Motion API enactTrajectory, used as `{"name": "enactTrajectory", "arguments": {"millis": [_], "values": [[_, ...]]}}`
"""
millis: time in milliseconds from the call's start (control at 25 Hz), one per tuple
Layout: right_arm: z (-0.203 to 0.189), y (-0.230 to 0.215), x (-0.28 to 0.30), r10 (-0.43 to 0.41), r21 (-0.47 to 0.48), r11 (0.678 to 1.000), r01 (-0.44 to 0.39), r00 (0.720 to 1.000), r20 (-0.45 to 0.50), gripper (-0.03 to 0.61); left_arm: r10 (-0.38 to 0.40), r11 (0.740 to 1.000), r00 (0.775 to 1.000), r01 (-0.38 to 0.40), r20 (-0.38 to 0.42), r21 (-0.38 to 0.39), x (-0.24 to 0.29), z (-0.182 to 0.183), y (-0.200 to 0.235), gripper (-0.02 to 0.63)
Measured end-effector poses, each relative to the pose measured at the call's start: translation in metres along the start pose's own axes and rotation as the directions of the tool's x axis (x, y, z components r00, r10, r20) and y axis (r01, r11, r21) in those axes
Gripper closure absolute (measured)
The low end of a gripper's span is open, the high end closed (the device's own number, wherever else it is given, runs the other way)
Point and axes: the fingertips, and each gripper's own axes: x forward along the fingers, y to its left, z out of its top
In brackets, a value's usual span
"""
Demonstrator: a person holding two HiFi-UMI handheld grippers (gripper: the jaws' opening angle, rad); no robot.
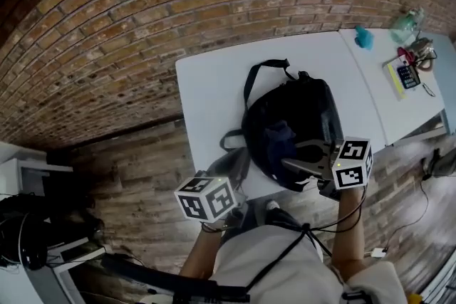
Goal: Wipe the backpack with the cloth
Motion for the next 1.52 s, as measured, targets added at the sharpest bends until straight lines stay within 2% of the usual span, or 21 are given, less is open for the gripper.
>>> {"name": "enactTrajectory", "arguments": {"millis": [240,440,600,800,960,1160,1320,1520], "values": [[-0.019,0.030,-0.022,0.066,-0.035,0.997,-0.065,0.998,0.005,0.532,0.055,0.998,0.997,-0.055,0.061,-0.010,-0.020,-0.033,-0.029,0.609],[-0.049,0.058,-0.067,0.091,-0.034,0.995,-0.090,0.995,0.038,0.532,0.078,0.997,0.993,-0.076,0.089,-0.020,-0.033,-0.086,-0.074,0.609],[-0.077,0.076,-0.093,0.100,-0.038,0.994,-0.099,0.995,0.030,0.531,0.104,0.994,0.987,-0.099,0.120,-0.041,-0.048,-0.128,-0.102,0.609],[-0.100,0.101,-0.113,0.118,-0.021,0.993,-0.117,0.993,0.031,0.531,0.123,0.991,0.981,-0.115,0.150,-0.064,-0.065,-0.161,-0.128,0.609],[-0.102,0.115,-0.127,0.101,0.007,0.995,-0.102,0.992,0.072,0.532,0.097,0.995,0.981,-0.089,0.169,-0.051,-0.078,-0.165,-0.145,0.609],[-0.094,0.126,-0.136,0.042,0.010,0.999,-0.043,0.993,0.113,0.532,0.083,0.996,0.977,-0.084,0.198,-0.008,-0.092,-0.145,-0.157,0.609],[-0.081,0.130,-0.134,-0.006,0.036,0.999,0.000,0.988,0.156,0.531,0.080,0.995,0.976,-0.089,0.202,0.033,-0.101,-0.126,-0.161,0.609],[-0.067,0.133,-0.128,-0.022,0.035,0.999,0.016,0.983,0.184,0.532,0.074,0.994,0.979,-0.088,0.188,0.067,-0.100,-0.118,-0.163,0.609]]}}
